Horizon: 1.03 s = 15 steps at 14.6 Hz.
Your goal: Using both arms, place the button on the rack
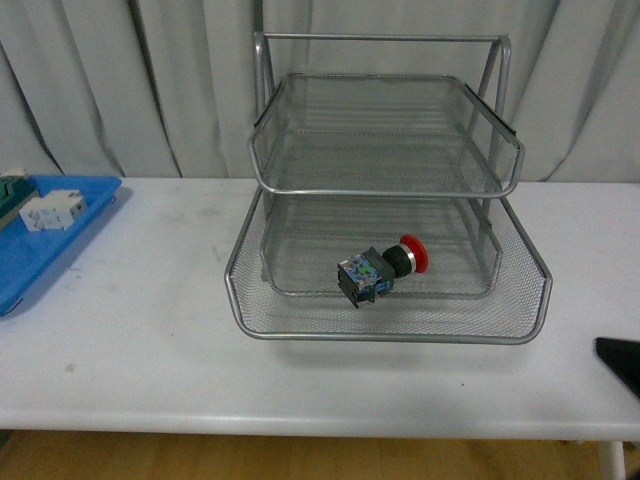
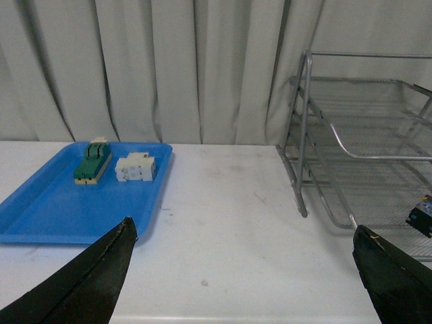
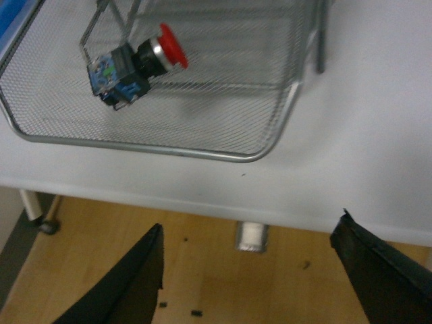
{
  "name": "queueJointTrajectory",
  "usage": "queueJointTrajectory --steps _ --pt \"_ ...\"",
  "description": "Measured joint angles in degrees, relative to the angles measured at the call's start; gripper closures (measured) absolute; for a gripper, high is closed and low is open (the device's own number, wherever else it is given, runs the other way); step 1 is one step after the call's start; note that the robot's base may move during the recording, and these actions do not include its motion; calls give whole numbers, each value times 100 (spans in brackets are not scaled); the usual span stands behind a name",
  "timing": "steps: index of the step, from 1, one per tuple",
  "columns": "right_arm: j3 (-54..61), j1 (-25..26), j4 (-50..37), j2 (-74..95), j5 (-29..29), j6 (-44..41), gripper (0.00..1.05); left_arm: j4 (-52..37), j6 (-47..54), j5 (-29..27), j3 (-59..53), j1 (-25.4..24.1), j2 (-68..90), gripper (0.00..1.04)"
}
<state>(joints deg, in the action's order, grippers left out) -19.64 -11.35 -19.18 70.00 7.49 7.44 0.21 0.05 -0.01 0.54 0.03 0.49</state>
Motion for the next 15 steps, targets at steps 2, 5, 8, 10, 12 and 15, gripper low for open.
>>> queueJointTrajectory --steps 2,5,8,10,12,15 --pt "-649 -487 -7 1298 17 564 46 0 0 2 0 0 0 7" --pt "-1576 -1119 -63 2955 -181 1172 84 0 0 2 0 0 0 7" --pt "-2468 -1491 28 3912 -452 1357 103 2 0 0 0 0 0 7" --pt "-2968 -1648 68 4400 -704 1349 103 0 0 0 0 0 0 7" --pt "-3390 -1690 120 4754 -935 1246 103 0 0 0 0 0 0 7" --pt "-3908 -1768 376 5158 -977 1067 103 2 0 2 0 0 0 7"
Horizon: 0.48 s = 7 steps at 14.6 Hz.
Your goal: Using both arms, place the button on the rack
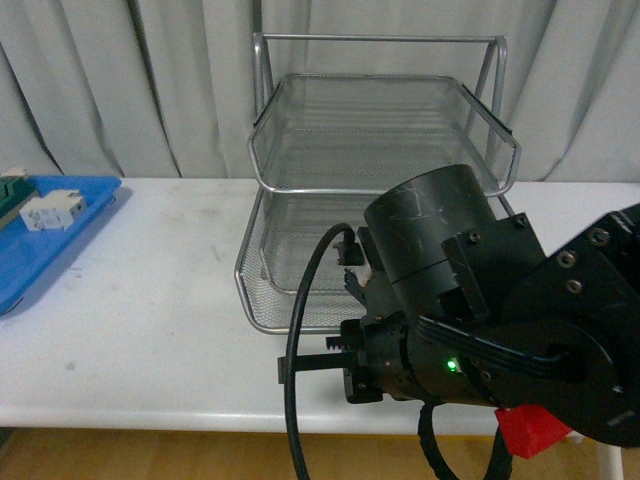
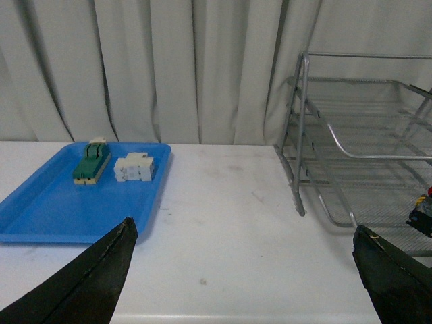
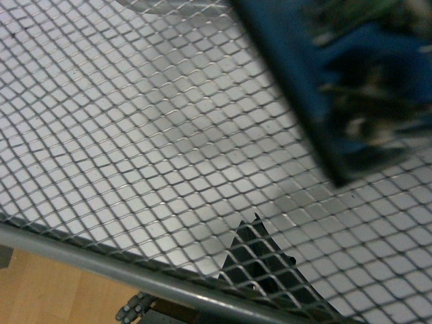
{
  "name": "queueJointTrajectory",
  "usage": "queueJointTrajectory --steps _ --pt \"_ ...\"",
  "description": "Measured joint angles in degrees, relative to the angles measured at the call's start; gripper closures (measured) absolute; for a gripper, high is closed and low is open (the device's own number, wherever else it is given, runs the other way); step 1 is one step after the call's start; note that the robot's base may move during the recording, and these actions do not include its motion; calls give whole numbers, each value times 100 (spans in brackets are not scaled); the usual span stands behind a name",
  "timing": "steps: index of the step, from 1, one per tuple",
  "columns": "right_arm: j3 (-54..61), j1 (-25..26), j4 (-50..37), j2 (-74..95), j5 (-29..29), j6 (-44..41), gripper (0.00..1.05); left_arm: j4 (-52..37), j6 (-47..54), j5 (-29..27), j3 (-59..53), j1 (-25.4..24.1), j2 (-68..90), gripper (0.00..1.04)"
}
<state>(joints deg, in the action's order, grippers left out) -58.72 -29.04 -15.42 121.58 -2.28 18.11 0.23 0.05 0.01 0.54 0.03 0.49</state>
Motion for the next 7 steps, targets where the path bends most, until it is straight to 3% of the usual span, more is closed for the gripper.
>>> queueJointTrajectory --steps 2,4,7 --pt "-514 -4 33 310 -138 -166 103 -2 0 -2 0 0 0 7" --pt "-1528 407 -243 579 -625 -487 103 0 0 -11 0 2 0 7" --pt "-1703 514 -7 608 -649 -723 103 -2 0 4 0 2 0 7"
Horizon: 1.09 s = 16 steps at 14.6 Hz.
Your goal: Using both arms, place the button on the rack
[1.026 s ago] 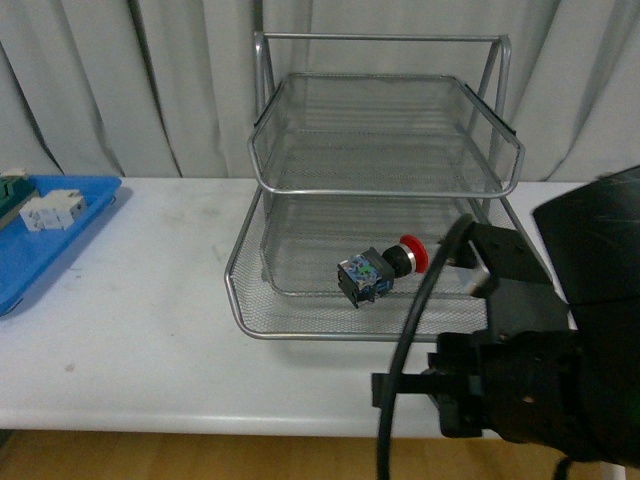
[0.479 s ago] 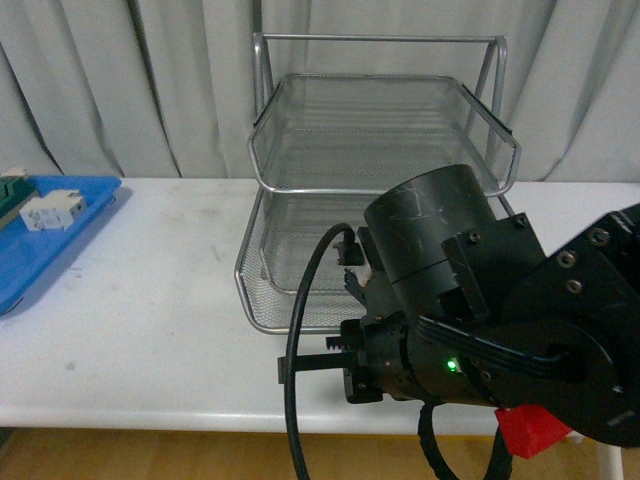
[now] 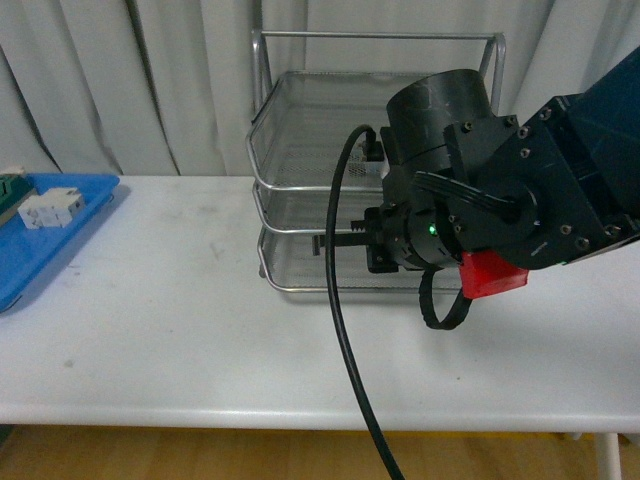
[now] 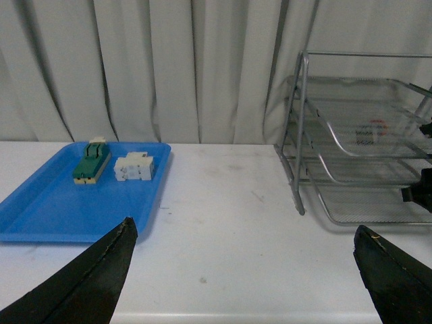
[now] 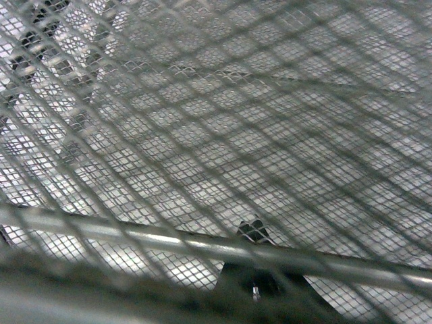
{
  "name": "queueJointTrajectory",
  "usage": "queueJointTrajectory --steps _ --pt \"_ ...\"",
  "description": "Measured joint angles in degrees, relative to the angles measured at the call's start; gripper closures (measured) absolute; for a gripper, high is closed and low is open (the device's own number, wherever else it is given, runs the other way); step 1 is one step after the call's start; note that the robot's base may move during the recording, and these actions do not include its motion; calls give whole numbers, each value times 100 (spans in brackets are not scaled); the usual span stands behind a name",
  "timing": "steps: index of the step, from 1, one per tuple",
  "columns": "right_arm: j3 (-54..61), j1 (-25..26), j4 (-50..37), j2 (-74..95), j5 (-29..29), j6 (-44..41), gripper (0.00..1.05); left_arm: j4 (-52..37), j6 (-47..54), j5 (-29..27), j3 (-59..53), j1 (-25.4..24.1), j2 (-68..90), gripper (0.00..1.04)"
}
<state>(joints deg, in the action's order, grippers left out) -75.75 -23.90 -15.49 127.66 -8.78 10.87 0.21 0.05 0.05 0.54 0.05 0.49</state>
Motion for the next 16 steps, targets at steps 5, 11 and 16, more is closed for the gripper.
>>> queueJointTrajectory --steps 5,11,16 --pt "496 155 33 -435 136 267 103 2 0 -7 0 0 0 7" --pt "4002 522 -4535 -1843 -831 -367 103 13 0 -24 0 -9 0 7" --pt "6207 1434 -5243 -4271 -114 -1049 103 2 0 -7 0 -9 0 7"
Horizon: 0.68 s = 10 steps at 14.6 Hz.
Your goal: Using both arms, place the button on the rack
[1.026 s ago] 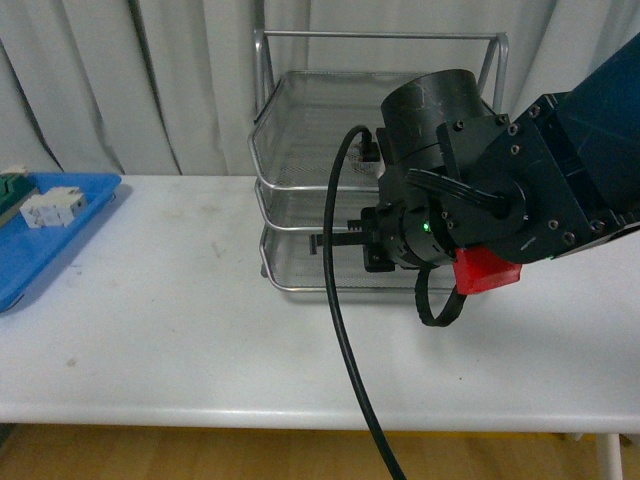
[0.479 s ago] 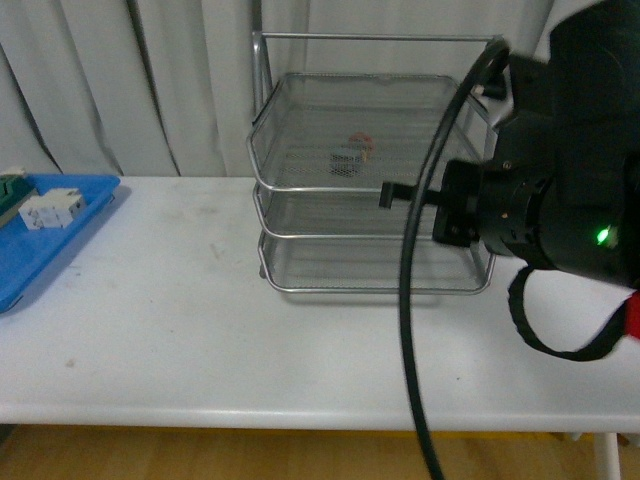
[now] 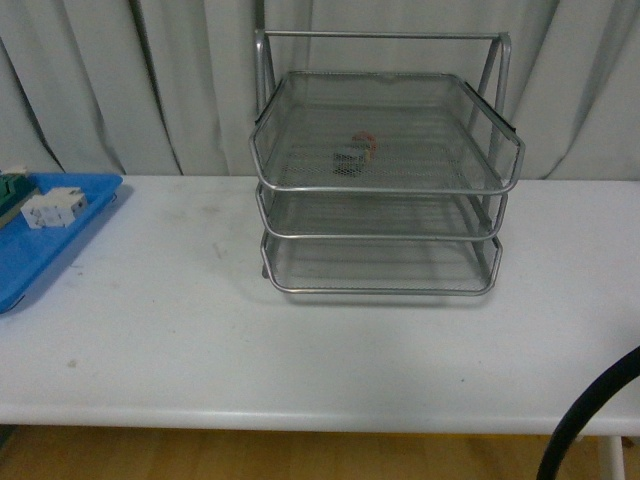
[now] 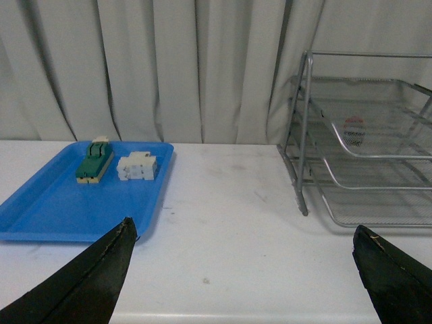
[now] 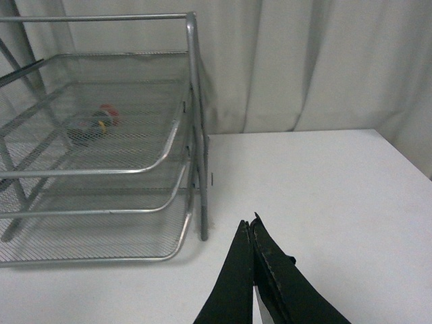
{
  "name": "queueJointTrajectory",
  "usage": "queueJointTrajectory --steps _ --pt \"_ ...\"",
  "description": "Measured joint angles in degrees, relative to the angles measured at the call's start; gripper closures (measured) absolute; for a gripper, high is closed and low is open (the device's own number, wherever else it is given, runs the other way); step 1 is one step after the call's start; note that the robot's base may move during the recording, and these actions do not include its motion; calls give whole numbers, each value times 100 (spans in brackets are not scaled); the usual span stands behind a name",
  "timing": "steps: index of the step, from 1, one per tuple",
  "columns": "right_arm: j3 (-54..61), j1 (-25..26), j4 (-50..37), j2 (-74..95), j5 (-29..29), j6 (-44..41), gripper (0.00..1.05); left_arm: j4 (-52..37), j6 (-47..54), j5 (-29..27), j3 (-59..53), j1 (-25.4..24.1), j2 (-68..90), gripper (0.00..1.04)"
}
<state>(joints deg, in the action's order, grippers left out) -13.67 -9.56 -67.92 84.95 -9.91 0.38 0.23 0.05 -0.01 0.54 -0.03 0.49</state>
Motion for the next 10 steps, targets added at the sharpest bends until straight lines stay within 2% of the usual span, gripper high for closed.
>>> queueJointTrajectory --steps 1,6,7,10 --pt "177 153 313 -828 136 0 103 -2 0 0 0 0 0 7" --pt "935 551 1344 -2579 575 -2 103 -2 0 0 0 0 0 7" --pt "1023 839 1591 -2859 925 -7 103 0 0 0 0 0 0 7" --pt "1174 986 2175 -3613 970 -4 103 -2 0 0 0 0 0 7"
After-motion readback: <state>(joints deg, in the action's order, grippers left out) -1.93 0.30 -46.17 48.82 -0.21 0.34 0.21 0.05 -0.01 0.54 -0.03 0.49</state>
